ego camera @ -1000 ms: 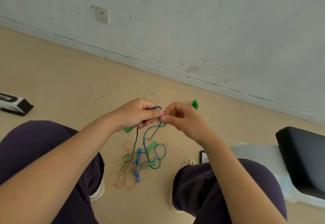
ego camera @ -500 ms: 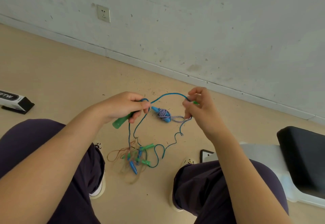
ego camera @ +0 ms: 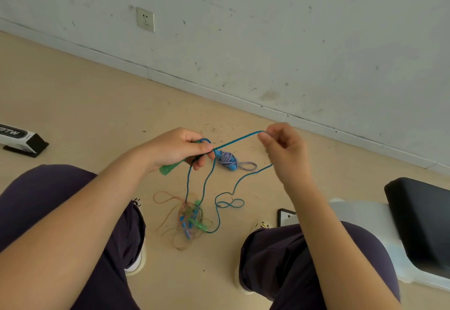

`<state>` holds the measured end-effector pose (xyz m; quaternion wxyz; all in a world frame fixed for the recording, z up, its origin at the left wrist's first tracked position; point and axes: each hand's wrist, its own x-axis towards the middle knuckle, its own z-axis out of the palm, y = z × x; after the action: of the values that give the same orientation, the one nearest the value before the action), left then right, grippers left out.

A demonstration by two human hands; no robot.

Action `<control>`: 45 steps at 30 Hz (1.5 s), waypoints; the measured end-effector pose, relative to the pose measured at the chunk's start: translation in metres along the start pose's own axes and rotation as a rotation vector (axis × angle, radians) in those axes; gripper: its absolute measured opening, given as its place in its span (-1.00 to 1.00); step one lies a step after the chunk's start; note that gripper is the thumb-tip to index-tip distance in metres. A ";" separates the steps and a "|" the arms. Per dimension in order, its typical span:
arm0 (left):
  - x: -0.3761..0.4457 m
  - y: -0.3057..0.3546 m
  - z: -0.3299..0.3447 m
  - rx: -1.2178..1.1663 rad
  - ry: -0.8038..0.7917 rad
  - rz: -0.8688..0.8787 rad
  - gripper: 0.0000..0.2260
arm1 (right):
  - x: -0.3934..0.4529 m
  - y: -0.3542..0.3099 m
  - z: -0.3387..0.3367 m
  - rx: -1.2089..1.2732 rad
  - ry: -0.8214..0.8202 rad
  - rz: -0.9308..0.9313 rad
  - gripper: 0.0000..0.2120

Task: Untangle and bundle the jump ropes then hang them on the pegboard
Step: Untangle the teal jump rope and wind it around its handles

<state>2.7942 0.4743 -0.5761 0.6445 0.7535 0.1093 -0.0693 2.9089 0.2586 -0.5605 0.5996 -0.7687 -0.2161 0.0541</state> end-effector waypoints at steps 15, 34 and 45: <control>0.004 -0.004 0.019 -0.088 -0.058 0.071 -0.81 | -0.019 -0.008 0.024 -0.102 -0.373 0.021 -0.84; 0.000 -0.001 0.014 -0.017 -0.041 0.057 -0.81 | -0.012 -0.004 0.019 -0.058 -0.254 -0.052 -0.76; -0.005 0.001 0.017 0.054 -0.106 0.048 -0.79 | -0.016 -0.002 0.016 -0.047 -0.472 0.059 -0.86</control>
<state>2.7907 0.4567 -0.5765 0.6302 0.7684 0.0551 -0.0963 2.8880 0.2671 -0.5657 0.5127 -0.7543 -0.3288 0.2449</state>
